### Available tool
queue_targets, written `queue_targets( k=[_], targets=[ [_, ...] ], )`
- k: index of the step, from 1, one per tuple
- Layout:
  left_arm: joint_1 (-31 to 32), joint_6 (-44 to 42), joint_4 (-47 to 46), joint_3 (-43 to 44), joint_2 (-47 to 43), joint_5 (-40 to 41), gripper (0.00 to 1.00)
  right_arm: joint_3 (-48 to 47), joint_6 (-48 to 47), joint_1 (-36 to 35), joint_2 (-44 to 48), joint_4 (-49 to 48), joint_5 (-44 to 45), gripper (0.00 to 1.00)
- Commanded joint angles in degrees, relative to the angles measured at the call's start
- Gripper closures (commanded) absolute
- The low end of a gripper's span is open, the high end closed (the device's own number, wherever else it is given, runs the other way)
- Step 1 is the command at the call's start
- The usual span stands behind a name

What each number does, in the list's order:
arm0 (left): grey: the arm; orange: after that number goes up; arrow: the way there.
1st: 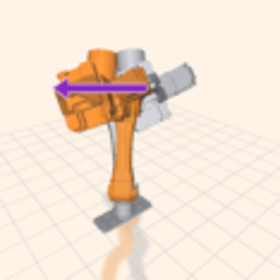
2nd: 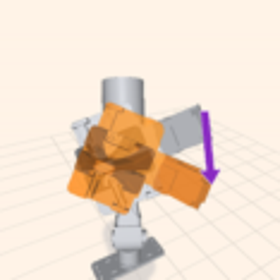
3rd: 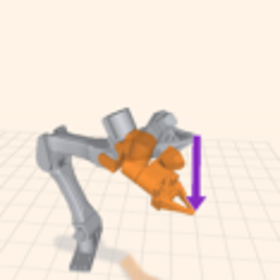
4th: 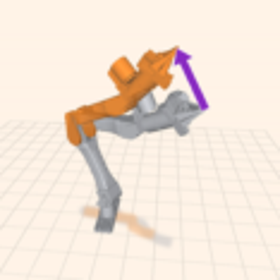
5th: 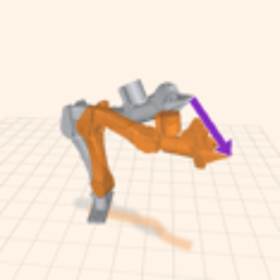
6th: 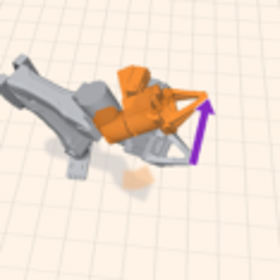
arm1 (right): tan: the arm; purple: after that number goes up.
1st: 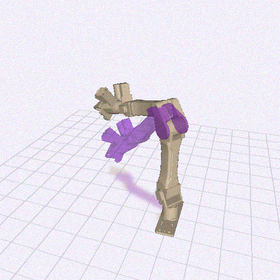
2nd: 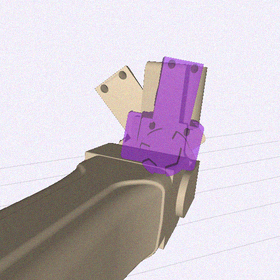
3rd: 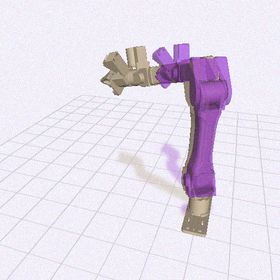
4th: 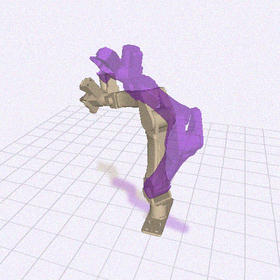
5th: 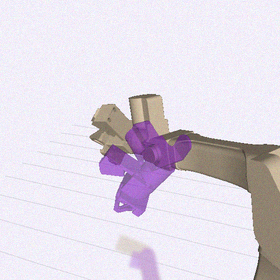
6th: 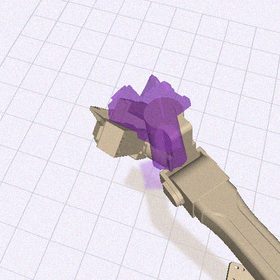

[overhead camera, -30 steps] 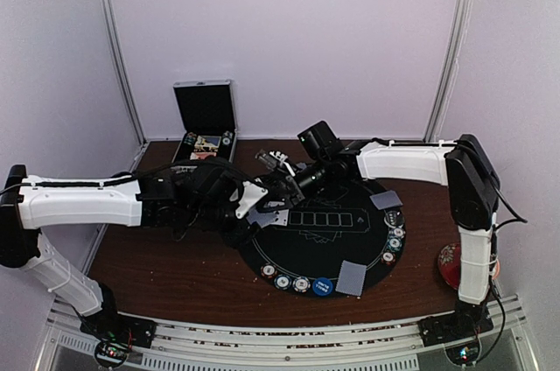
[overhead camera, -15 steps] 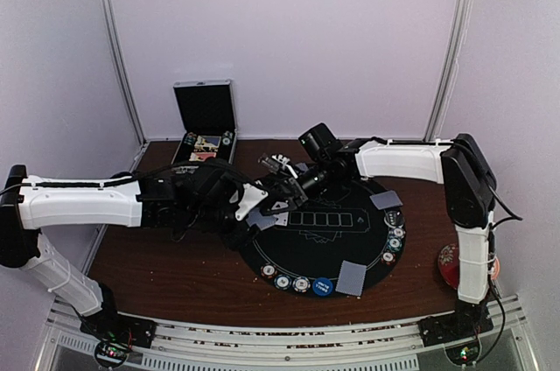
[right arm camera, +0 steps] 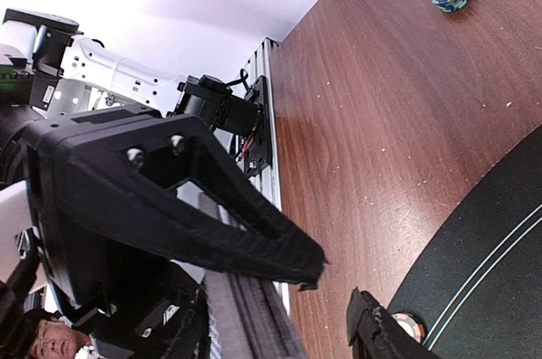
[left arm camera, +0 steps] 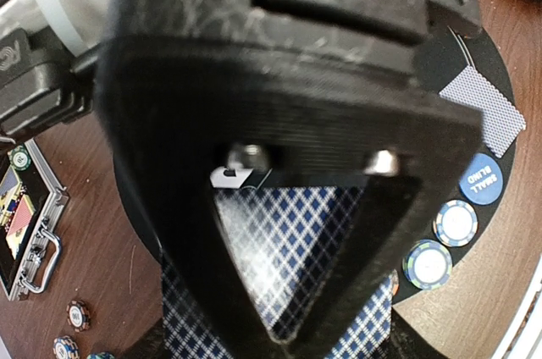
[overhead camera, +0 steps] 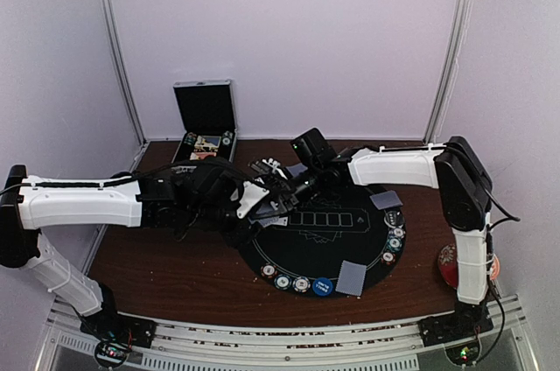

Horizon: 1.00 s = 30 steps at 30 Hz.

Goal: Distribute texas hold em gaming equipment
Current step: Pick up the poker card from the face-down deck piles.

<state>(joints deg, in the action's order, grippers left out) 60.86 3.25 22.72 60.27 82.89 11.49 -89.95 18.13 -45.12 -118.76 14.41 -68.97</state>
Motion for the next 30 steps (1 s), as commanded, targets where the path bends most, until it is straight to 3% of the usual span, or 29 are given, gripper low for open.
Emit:
queue_targets(
  k=[1, 14, 19, 25, 30],
  targets=[
    [0.22, -0.87, -3.18, 0.17, -1.61, -0.73, 0.36, 0.92, 3.39, 0.51, -1.33, -3.03, -0.02, 0.47],
    [0.48, -0.96, -3.35, -0.24, -1.77, -0.57, 0.36, 1.01, 0.21, 4.39, -2.10, 1.92, 5.75, 0.60],
    [0.49, -1.02, -3.32, -0.24, -1.52, -0.17, 0.36, 0.41, -1.00, 4.44, -1.81, 3.24, 3.53, 0.63],
    [0.49, -1.05, -3.22, -0.32, -1.33, 0.60, 0.36, 0.05, -1.22, 3.05, 1.29, 3.15, -1.99, 0.60],
    [0.49, -1.05, -3.22, -0.39, -1.37, 0.99, 0.36, 1.28, -2.19, 3.24, 4.24, 3.17, -1.61, 0.58]
  ],
)
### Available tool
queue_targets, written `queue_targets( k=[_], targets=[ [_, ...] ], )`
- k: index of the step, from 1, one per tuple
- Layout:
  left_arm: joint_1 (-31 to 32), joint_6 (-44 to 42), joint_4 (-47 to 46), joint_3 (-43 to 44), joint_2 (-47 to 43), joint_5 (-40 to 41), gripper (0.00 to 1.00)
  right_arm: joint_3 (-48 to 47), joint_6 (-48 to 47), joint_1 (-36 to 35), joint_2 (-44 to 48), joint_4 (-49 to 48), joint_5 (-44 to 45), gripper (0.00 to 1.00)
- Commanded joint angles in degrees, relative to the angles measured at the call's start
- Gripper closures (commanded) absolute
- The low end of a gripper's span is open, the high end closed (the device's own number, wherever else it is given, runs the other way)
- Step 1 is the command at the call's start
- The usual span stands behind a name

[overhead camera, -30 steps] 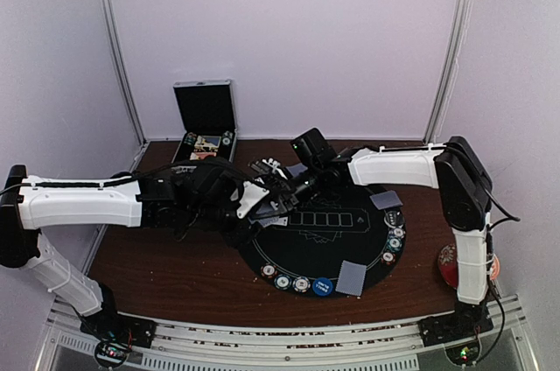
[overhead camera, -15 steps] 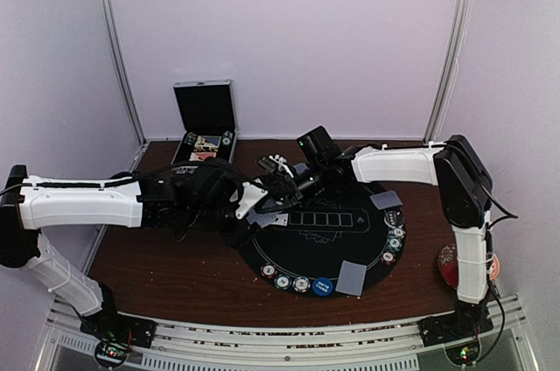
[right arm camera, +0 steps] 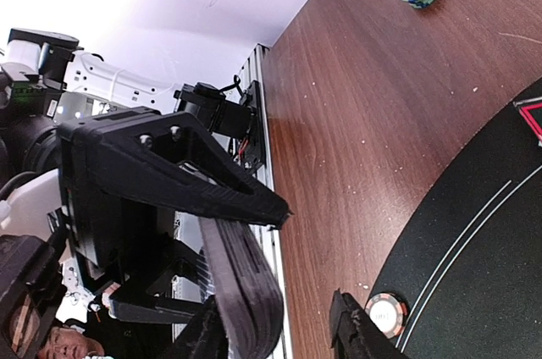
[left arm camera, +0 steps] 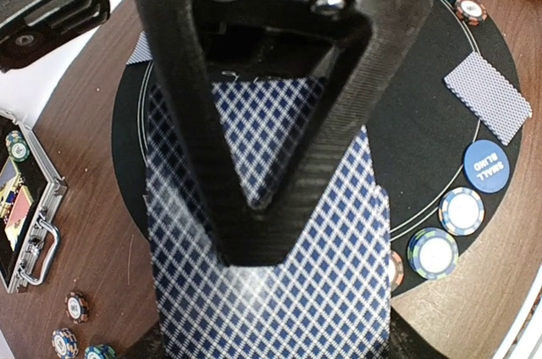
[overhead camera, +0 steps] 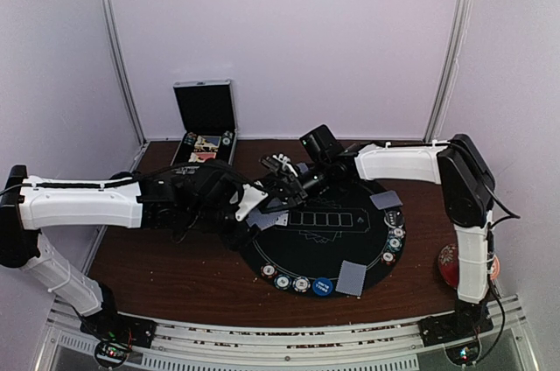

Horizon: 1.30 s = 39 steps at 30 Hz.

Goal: Distribute texas hold em gaming equipment
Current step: Pick up the poker card from the face-down deck piles.

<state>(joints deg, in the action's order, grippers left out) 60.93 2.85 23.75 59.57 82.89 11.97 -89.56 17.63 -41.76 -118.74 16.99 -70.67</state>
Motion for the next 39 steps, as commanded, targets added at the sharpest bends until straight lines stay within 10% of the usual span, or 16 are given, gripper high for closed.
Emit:
queue_targets(
  k=[1, 14, 26, 39],
  targets=[
    [0.42, -0.55, -4.31, 0.29, -1.41, 0.56, 0.36, 1.07, -1.88, -0.01, 4.41, 0.77, 0.01, 0.57],
    [0.42, -0.60, -4.25, 0.03, -1.51, 1.05, 0.36, 1.53, -6.49, 2.06, 5.89, 5.21, 1.43, 0.63],
    [0.38, -0.61, -4.27, -0.24, -1.46, 1.34, 0.35, 1.60, -7.48, 3.08, 6.52, 6.07, -1.94, 1.00],
    [0.42, -0.45, -4.23, -0.27, -1.13, 2.01, 0.35, -2.70, -14.80, 11.60, 9.20, 14.92, 7.12, 1.00]
  ],
)
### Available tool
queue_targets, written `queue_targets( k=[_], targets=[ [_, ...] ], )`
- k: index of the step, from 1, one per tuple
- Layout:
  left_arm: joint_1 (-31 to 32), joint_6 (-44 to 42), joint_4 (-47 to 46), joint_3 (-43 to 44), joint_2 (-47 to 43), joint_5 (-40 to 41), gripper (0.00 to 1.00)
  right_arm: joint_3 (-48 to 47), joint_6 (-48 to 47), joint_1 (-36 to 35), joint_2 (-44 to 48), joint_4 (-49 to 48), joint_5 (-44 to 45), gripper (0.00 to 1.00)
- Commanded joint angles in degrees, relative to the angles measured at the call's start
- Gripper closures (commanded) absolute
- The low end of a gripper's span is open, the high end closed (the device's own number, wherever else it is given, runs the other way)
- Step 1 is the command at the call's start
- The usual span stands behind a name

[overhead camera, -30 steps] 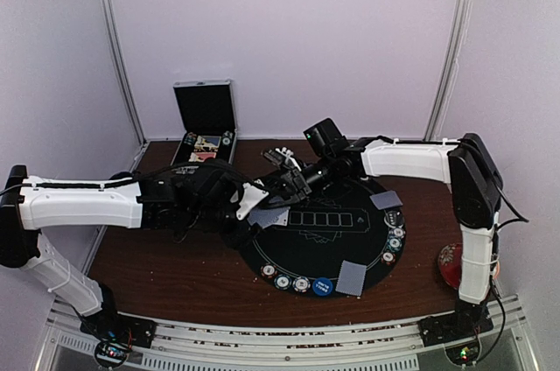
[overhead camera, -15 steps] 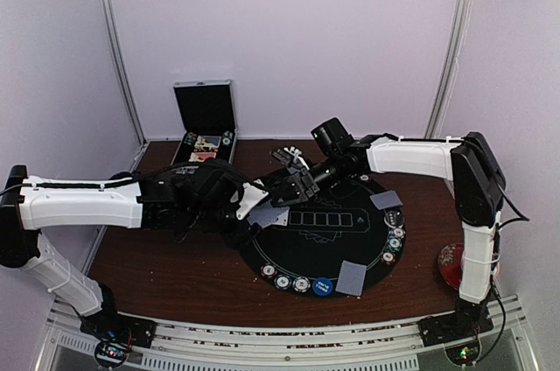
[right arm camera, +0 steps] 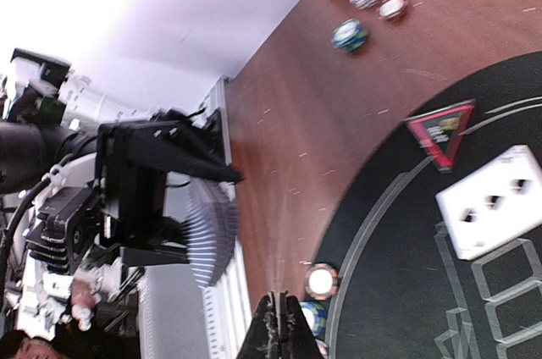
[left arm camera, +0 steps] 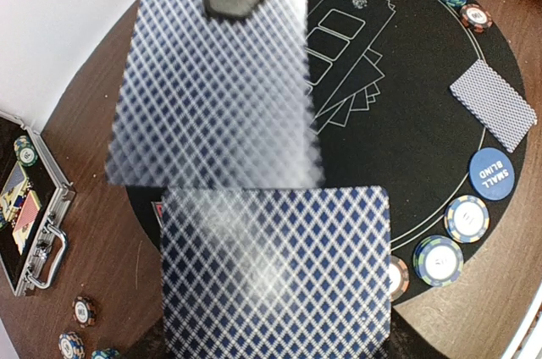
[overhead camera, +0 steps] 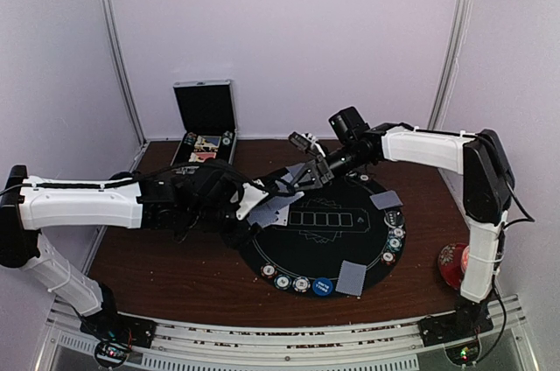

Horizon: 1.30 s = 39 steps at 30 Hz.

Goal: Distribute texas hold em gaming equipment
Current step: Pick up the poker card from the face-down deck piles, then flop the poker card in the community card area.

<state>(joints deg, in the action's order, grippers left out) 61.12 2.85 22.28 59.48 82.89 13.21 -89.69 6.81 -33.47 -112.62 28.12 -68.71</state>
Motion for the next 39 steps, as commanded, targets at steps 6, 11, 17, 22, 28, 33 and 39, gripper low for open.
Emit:
queue_targets(
  k=[6, 11, 17, 22, 28, 33, 39],
  targets=[
    [0.22, -0.40, -2.70, -0.04, -1.23, 1.16, 0.35, -4.26, -9.45, 4.69, 4.66, 7.01, 22.06, 1.00],
    [0.22, -0.22, -2.69, 0.06, -1.87, 1.62, 0.35, -5.16, -14.47, 2.26, 3.49, 6.61, 44.39, 1.00],
    [0.22, 0.00, -2.71, 0.02, -2.64, 2.44, 0.35, -6.24, -21.27, -3.23, 0.69, 4.72, 65.35, 1.00],
    [0.22, 0.13, -2.68, 0.08, -3.04, 2.71, 0.35, -5.84, -27.50, -8.01, -2.60, 1.86, 80.39, 1.00],
    [0.22, 0.31, -2.70, 0.02, -3.85, 2.58, 0.35, -5.55, -31.17, -10.68, -6.55, 1.09, 87.90, 1.00],
    [0.22, 0.24, -2.71, 0.02, -4.23, 2.27, 0.35, -3.59, -34.36, -13.09, -8.34, -2.11, 92.28, 1.00],
    [0.22, 0.32, -2.75, 0.01, -4.36, 2.10, 0.35, -3.43, -37.01, -15.80, -10.35, -1.01, 91.80, 1.00]
  ],
)
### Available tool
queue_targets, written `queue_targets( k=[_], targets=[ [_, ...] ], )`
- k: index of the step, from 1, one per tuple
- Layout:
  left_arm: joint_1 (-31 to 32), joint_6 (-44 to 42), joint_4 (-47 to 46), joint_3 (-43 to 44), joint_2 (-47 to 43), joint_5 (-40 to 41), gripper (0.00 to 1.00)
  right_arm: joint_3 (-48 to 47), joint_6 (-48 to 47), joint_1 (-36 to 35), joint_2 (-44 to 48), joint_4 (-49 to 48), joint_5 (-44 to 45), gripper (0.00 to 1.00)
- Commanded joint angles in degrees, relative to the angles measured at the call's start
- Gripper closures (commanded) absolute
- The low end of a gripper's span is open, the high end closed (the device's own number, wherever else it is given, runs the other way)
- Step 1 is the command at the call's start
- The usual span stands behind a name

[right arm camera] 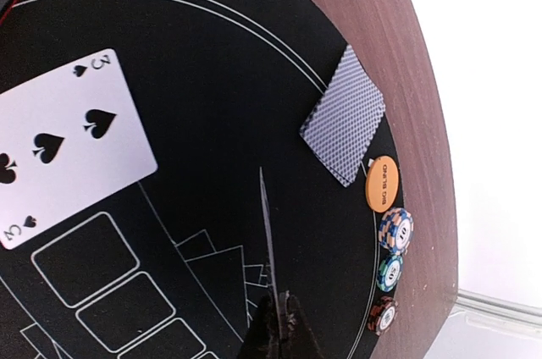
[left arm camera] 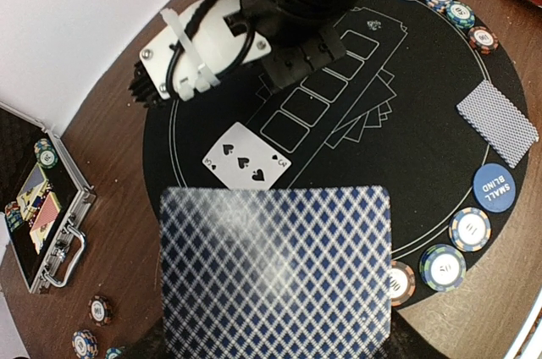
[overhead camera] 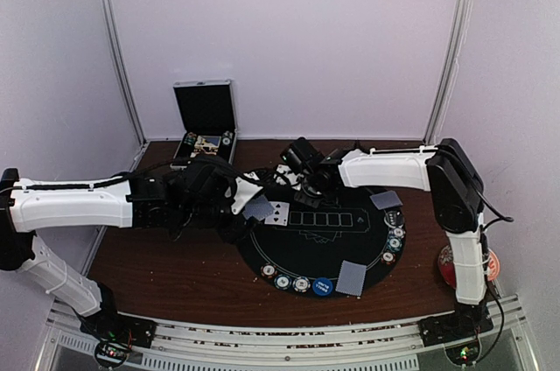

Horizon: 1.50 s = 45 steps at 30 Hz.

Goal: Distribute texas hold em gaming equipment
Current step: Flop the poker card in the community card area.

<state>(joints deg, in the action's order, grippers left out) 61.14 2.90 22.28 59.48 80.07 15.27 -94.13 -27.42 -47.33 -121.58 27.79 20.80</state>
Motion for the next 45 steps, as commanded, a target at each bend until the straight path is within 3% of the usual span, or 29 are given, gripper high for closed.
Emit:
queue_targets(
  k=[1, 20, 45],
  targets=[
    [0.20, 0.28, -2.79, -0.04, -1.58, -0.02, 0.35, 1.09, -3.12, -2.30, -1.60, -0.73, 2.18, 1.00],
    [0.20, 0.24, -2.82, -0.17, -1.76, -0.43, 0.35, 0.72, -4.43, -5.63, -3.88, 6.22, -3.97, 1.00],
    [0.20, 0.20, -2.82, -0.22, -1.43, -0.55, 0.35, 8.20, -10.12, -6.51, -0.30, -2.61, -2.07, 1.00]
  ],
)
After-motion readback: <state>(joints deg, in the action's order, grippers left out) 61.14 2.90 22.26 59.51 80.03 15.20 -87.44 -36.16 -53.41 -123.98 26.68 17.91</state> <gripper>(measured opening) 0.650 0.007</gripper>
